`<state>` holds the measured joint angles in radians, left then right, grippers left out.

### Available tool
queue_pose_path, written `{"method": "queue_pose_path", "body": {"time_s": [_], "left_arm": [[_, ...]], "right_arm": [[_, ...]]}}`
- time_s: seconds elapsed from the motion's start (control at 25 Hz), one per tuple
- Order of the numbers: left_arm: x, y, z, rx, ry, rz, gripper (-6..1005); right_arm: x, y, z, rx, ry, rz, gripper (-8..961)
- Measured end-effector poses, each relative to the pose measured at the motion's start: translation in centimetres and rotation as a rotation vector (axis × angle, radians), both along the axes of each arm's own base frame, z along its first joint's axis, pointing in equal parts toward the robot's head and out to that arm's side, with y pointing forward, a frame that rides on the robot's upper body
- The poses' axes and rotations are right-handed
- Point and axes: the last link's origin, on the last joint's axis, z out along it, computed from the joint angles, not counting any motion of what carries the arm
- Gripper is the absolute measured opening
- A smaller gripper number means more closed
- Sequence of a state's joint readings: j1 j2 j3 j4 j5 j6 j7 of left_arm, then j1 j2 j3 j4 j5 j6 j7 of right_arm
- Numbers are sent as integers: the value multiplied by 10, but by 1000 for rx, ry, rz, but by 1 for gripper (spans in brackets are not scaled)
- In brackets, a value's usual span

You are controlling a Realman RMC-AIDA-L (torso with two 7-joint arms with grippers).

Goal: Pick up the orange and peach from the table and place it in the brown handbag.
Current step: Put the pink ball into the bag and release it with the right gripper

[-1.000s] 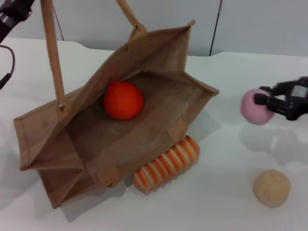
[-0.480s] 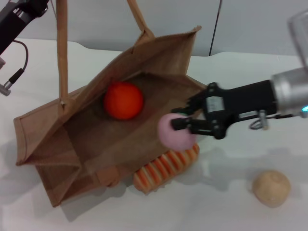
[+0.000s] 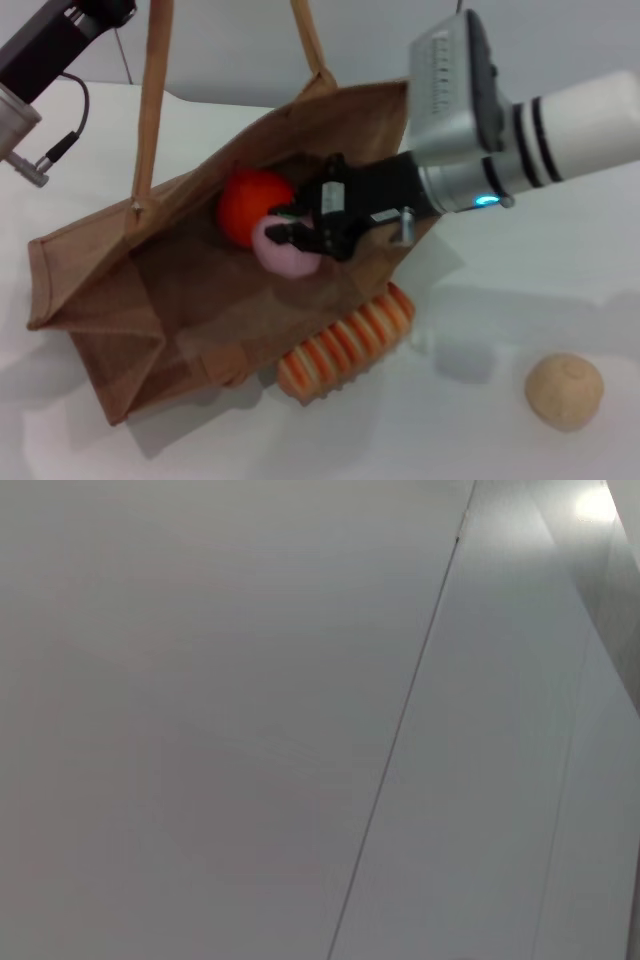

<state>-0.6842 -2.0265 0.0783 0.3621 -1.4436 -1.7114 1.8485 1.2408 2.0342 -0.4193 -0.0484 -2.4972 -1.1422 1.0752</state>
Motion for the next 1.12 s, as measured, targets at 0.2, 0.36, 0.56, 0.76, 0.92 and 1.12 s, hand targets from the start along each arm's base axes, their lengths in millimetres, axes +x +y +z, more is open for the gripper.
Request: {"method": "queue_pose_path", "body": {"time_s": [0.2,0.36,0.56,0.76,0.92,1.12], "left_arm": [[1,1,-1,-4,3,-3,109],[1,1,0,-4,1,-2,109],[-1,0,1,2,-6,4,109],[-4,-2,2,9,-9,13,109],[-5,-2,2,11,-11,18,109],[-8,-4,4,22,-19,29,109]], "right_arm": [[-5,13,-16,143,-48,30,173],[-3,21,-25,259,-77,56,174],[4,19,-30,355,-43,116,173],[19,12,-29,438,14,173,192],[28,6,-29,506,31,233,282],[36,3,-26,564,55,227,394]]}}
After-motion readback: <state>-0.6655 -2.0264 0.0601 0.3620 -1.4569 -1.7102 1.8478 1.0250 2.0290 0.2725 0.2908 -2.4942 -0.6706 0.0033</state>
